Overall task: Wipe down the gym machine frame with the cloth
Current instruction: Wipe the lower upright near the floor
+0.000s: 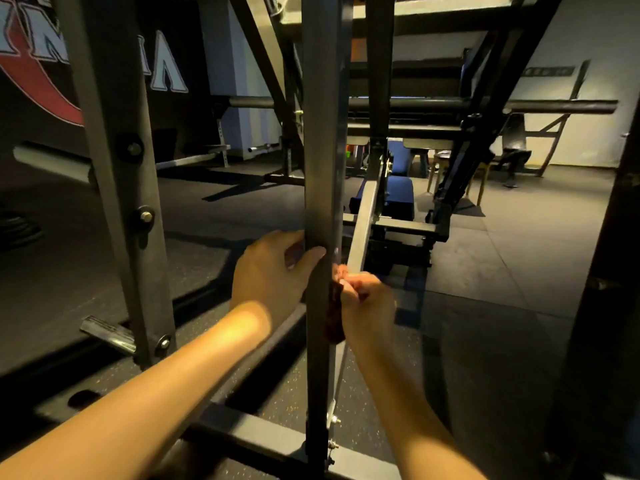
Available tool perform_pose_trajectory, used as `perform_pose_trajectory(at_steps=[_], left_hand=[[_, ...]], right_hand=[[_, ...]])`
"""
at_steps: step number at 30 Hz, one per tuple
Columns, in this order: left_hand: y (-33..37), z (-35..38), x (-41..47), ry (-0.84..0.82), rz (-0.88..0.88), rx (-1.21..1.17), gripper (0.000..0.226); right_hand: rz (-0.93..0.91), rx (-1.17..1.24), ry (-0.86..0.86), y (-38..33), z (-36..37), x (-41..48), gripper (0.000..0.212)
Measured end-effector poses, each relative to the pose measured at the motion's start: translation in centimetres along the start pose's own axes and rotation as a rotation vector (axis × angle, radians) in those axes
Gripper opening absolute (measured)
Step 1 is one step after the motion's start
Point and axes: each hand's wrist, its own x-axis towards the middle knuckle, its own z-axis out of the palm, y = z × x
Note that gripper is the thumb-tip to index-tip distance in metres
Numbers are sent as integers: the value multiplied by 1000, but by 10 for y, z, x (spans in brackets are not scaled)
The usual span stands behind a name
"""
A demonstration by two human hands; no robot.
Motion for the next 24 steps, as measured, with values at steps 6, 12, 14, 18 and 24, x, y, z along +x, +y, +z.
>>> perform_pose_trajectory(at_steps=[6, 12, 14, 18, 24], left_hand=[[-4, -9, 12, 7, 102, 80, 30], [-6, -13, 20, -13, 131, 57, 14], [-4, -14, 22, -44, 107, 40, 13], [-1, -16, 22, -65, 82, 44, 13], [3, -17, 23, -80, 42, 18, 11]], right_hand=[[130, -93, -36, -4, 0, -2, 21], [28, 117, 55, -43, -2, 19, 18], [117, 32, 27, -17, 0, 2, 16], [101, 1, -22, -31, -5, 7, 31], [17, 35, 39, -50, 0, 13, 24]])
